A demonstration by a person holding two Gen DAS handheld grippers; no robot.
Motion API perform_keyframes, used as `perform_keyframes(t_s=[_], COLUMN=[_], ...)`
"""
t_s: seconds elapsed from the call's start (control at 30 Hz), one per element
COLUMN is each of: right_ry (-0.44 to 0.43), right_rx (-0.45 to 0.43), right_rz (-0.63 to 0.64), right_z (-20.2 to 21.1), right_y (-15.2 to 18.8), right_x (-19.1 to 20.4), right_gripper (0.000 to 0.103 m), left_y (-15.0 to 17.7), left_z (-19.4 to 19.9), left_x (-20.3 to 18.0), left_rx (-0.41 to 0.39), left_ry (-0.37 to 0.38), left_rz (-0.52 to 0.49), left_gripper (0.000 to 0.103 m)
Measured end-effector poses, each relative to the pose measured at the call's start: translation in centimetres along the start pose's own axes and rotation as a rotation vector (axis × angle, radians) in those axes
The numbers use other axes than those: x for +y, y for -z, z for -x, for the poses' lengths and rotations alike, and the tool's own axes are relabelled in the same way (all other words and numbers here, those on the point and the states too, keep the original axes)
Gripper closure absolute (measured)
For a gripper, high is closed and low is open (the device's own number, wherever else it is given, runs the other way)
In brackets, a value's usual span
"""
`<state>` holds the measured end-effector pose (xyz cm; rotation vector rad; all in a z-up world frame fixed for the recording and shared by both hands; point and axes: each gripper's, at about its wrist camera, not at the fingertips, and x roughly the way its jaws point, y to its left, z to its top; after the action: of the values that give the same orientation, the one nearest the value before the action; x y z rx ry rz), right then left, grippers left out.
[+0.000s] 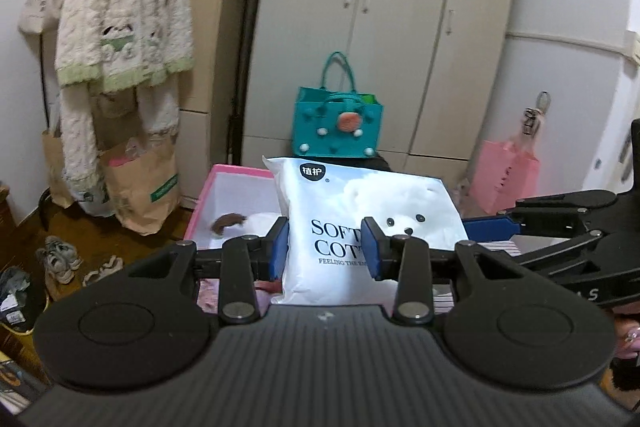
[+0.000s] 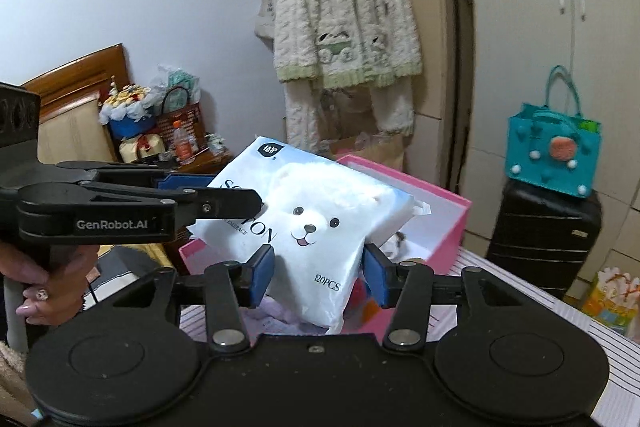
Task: Organize soft objects
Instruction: 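Lift the Soft Cotton pack with the left gripper over the pink box, then lower the pack into the box and open the left gripper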
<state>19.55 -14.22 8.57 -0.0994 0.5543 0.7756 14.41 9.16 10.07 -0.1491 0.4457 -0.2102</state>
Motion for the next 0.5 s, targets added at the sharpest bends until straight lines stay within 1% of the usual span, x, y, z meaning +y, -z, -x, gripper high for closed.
perform_keyframes(t_s=[0.07, 0.17, 0.23, 0.37, 0.5], right_ry=[-0.007, -0.001, 0.010, 0.038, 0.040], right_rx=[0.020, 0.047, 0.067, 0.103, 0.145], right_rz=[0.009, 0.037, 0.038, 0.027, 0.036], right_z=[-1.3, -3.4, -5.1, -7.8, -9.6], right_y=[-0.4, -1.0, -1.3, -1.1, -0.6], right_x=[0.2, 0.5, 0.3, -0.2, -0.3], right_gripper=[0.046, 0.044, 0.044, 0.044, 0.044], left_y=[-0.2, -1.0, -1.3, -1.2, -0.5], left_z=[-0.8, -3.0, -5.0, -8.2, -10.1], left_x=[0.9, 1.7, 2.3, 4.3, 5.6], left_rx=[0.014, 0.042, 0.079, 0.168, 0.225], left_ry=[-0.019, -0.060, -0.080, -0.068, -0.061], left_rz=[0.005, -0.003, 0.004, 0.049, 0.065], left_gripper=[0.067, 0.067, 0.067, 0.067, 0.067])
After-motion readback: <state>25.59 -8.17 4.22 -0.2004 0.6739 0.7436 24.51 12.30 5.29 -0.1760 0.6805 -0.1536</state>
